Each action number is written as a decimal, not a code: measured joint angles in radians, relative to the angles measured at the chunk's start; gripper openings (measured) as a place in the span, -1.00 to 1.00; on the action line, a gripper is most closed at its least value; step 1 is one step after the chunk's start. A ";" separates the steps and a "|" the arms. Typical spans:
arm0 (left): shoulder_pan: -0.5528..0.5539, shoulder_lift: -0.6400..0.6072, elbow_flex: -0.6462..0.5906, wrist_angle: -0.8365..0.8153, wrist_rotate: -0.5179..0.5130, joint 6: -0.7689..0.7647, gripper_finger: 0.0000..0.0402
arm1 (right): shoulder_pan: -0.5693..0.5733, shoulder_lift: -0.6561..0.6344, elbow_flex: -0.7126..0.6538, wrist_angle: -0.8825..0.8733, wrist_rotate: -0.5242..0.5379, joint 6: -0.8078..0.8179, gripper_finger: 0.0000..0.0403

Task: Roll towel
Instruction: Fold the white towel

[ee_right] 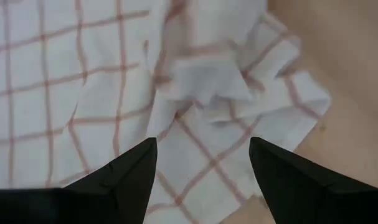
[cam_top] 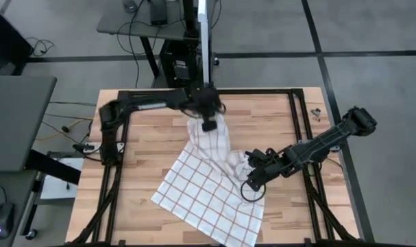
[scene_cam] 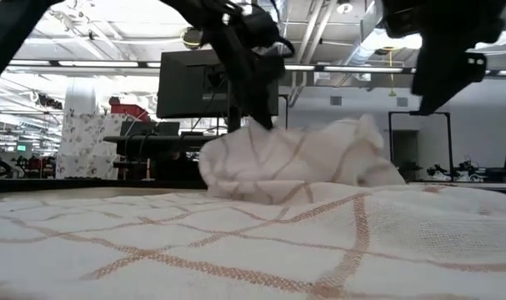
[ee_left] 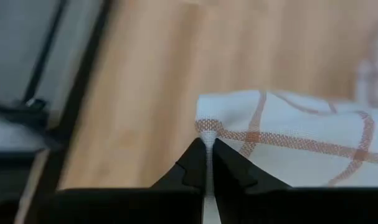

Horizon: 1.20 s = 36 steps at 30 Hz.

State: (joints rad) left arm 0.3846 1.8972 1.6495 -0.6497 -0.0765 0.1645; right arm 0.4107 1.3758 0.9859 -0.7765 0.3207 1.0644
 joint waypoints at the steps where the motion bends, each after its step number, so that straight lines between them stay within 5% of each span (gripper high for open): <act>1: 0.019 -0.019 -0.001 0.007 0.000 -0.022 -1.00 | -0.019 0.000 0.000 -0.002 0.029 -0.005 0.24; 6: 0.081 -0.106 0.003 -0.003 0.060 -0.037 -1.00 | -0.138 -0.011 0.000 0.014 0.131 -0.094 0.24; 13: 0.040 -0.159 0.001 -0.081 0.268 0.053 -1.00 | -0.309 -0.122 0.000 0.086 0.120 -0.343 0.24; 21: -0.087 -0.224 0.001 -0.209 0.319 0.187 -1.00 | -0.472 -0.203 0.000 0.116 -0.159 -0.570 0.24; 28: -0.180 -0.229 0.010 -0.245 0.317 0.190 -1.00 | -0.562 -0.061 0.000 0.221 -0.234 -0.867 0.24; 36: -0.247 -0.245 0.028 -0.263 0.306 0.130 -1.00 | -0.744 0.147 0.000 0.318 -0.509 -1.131 0.23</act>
State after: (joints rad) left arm 0.1379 1.6518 1.6777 -0.9125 0.2295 0.2945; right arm -0.3336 1.5230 0.9859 -0.4587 -0.1886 -0.0669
